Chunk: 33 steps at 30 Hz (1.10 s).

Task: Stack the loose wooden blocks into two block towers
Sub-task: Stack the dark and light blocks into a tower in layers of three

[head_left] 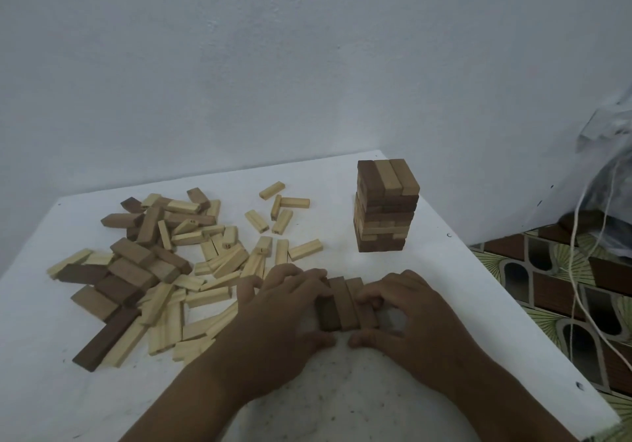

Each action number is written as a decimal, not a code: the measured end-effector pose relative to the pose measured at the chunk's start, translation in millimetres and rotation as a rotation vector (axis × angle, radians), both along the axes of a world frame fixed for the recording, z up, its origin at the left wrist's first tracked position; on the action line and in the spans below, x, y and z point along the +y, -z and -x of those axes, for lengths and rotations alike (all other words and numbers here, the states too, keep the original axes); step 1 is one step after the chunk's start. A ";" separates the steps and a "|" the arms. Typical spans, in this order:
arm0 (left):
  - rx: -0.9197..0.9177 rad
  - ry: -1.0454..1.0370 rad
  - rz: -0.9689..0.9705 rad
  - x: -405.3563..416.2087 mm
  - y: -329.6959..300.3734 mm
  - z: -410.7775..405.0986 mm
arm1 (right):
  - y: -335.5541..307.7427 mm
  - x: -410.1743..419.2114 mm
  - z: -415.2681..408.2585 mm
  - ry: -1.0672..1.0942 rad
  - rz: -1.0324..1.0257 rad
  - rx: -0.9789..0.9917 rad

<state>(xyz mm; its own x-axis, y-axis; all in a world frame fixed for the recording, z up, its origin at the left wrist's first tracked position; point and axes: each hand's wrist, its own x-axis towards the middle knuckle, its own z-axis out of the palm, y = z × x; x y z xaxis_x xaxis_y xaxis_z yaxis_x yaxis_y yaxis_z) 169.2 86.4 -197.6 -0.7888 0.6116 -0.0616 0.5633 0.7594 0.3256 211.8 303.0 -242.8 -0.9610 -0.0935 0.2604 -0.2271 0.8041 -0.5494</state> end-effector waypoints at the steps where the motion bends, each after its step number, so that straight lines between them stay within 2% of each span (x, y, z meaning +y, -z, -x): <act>1: 0.006 0.002 -0.011 -0.1 2.2 0.5 | 0.3 -0.2 0.2 -0.002 0.000 0.007; 11: 0.076 0.027 -0.090 0.5 14.0 4.3 | 4.8 -3.7 2.0 0.038 -0.018 0.044; 14: 0.077 0.035 -0.130 1.2 14.0 4.3 | 9.2 -6.4 1.8 0.075 -0.045 0.143; 17: 0.074 0.035 -0.127 1.1 13.5 5.1 | 7.9 -6.7 1.5 0.077 -0.027 0.079; 25: 0.037 0.067 -0.106 -2.0 12.4 7.1 | 5.2 -5.8 2.3 0.053 -0.050 0.081; 30: 0.060 0.073 -0.147 -7.9 10.2 8.4 | 1.8 -6.5 0.6 0.061 -0.082 0.071; 33: 0.096 0.087 -0.178 -8.5 14.7 12.4 | -2.5 -9.5 -1.9 0.062 -0.092 -0.005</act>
<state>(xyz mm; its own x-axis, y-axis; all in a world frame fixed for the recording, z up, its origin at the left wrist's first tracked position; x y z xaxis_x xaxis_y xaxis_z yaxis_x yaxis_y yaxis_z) 156.8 77.8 -212.3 -0.7296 0.6721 0.1263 0.6590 0.6418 0.3922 213.8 293.4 -240.4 -0.9670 -0.0573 0.2484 -0.1729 0.8634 -0.4740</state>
